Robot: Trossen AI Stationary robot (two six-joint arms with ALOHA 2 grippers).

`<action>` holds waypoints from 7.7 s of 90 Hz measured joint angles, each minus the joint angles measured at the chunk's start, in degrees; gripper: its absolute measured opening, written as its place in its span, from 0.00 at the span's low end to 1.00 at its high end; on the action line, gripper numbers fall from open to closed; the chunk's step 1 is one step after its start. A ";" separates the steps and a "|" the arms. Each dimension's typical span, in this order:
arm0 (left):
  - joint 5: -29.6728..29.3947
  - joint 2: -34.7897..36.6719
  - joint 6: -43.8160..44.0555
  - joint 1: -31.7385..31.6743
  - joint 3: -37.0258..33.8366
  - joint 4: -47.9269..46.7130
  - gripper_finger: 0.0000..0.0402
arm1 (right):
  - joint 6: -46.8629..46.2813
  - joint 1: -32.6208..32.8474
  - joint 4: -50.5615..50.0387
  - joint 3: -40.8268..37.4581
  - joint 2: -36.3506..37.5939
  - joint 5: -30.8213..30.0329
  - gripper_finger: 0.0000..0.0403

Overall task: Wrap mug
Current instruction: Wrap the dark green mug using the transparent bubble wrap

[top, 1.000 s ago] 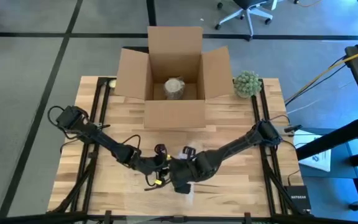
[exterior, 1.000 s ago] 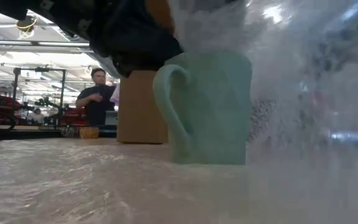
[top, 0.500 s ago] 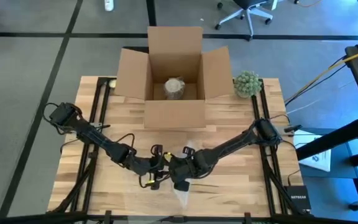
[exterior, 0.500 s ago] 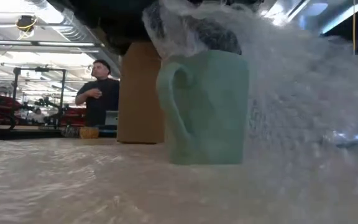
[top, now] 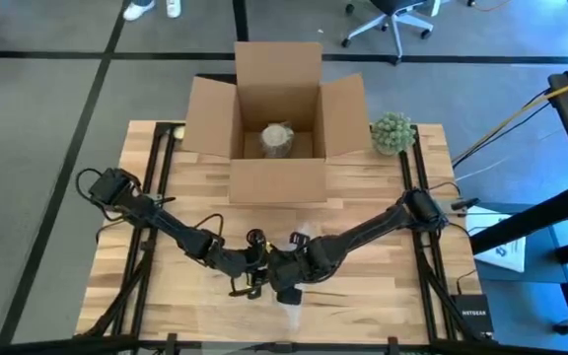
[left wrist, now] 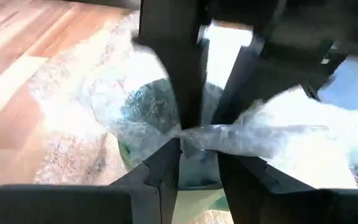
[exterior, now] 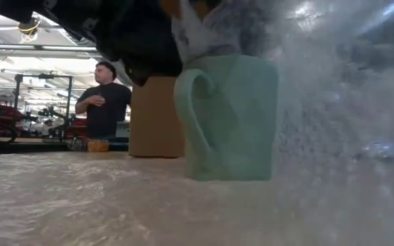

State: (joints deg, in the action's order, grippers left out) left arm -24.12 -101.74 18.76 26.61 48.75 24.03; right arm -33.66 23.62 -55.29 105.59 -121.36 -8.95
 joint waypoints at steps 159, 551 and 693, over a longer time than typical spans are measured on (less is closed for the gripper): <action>1.86 4.37 -6.79 2.49 -0.50 -1.90 0.23 | 0.17 -0.04 6.78 -6.72 -3.11 3.31 0.04; 2.45 -1.37 -6.69 1.20 -1.49 8.34 0.23 | -3.54 5.76 2.62 -6.34 3.76 -9.20 0.04; 2.39 -1.34 -6.97 1.15 -1.48 7.99 0.23 | -0.44 1.07 11.81 -12.91 3.21 7.78 0.04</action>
State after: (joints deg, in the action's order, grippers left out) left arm -21.73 -103.09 11.79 27.76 47.27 32.02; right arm -34.11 24.69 -43.48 92.68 -118.15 -1.17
